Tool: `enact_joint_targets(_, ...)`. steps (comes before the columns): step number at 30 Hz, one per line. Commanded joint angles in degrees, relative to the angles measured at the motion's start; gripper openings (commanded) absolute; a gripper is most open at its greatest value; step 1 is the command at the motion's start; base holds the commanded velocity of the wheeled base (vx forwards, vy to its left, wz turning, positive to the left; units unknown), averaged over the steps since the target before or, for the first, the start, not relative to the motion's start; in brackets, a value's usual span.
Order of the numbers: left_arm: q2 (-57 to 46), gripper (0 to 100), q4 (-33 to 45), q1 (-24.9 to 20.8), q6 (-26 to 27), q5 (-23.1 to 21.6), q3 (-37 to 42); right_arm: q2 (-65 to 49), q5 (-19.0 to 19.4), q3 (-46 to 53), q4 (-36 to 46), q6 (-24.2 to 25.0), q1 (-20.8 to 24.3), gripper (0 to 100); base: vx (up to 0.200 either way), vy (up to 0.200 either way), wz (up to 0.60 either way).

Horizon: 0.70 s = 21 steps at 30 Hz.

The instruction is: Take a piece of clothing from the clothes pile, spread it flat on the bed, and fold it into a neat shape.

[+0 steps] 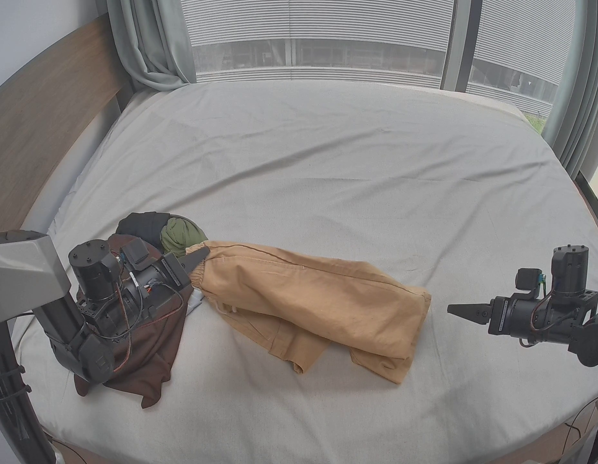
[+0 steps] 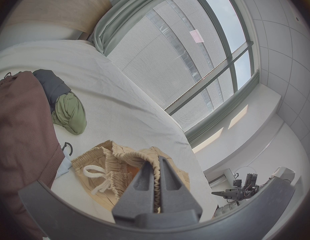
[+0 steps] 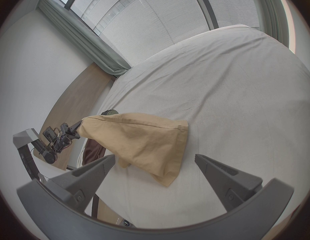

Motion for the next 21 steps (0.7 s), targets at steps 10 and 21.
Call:
enact_joint_targets(10,-0.1,0,0.0,0.1,-0.1,0.0,-0.2,16.7,0.5,-0.1,-13.3,3.6,0.0,100,0.0,0.0,0.0)
enact_joint_targets(21,0.2,0,0.1,0.2,-0.1,0.1,-0.6,31.2,0.7,-0.6,-29.8,5.9,0.2,100,0.0,0.0,0.0)
